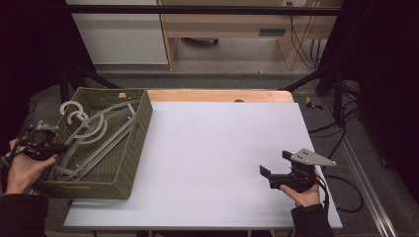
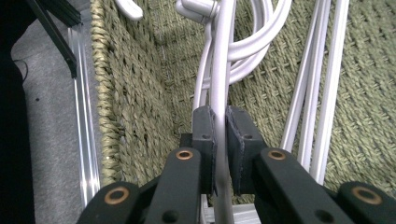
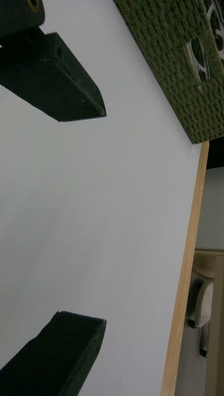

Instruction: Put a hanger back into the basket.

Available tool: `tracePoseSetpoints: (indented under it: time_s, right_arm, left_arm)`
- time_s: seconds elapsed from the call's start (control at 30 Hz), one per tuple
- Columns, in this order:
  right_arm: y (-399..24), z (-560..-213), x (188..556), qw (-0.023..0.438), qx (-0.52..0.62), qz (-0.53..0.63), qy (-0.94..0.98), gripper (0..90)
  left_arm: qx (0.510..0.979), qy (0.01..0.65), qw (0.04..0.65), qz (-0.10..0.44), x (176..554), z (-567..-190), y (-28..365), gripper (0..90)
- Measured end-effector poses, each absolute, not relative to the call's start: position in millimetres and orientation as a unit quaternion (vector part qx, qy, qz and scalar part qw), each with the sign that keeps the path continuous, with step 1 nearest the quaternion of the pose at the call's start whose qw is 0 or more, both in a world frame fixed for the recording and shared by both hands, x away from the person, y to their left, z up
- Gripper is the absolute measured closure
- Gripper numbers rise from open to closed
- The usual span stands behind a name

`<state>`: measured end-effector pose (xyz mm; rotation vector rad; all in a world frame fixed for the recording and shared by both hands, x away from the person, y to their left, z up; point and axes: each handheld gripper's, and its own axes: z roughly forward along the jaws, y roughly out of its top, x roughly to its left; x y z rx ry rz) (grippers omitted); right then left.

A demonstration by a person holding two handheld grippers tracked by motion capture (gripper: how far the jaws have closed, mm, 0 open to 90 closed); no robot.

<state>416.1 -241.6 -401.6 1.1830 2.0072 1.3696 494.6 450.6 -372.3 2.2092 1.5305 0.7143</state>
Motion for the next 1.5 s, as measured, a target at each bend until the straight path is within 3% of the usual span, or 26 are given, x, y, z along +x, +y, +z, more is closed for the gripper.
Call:
tracePoseSetpoints:
  time_s: [0.13,0.27,0.6,1.03,1.5]
  right_arm:
    - [-243,-401,416,0.218,0.427,0.496,0.724,1.9]
    - [-243,-401,416,0.218,0.426,0.495,0.725,1.9]
    - [-242,-401,416,0.216,0.428,0.498,0.723,1.9]
    - [-244,-398,413,0.22,0.426,0.505,0.717,1.6]
    - [-248,-395,410,0.223,0.428,0.519,0.706,1.4]
  left_arm:
    - [0.793,0.541,0.166,0.225,497,-377,448,81.5]
    - [0.796,0.538,0.164,0.225,494,-379,448,73.7]
    - [0.774,0.524,0.257,0.247,479,-366,452,58.5]
    - [0.735,0.455,0.436,0.25,452,-352,397,28.9]
    - [0.73,0.402,0.506,0.222,433,-368,332,15.8]
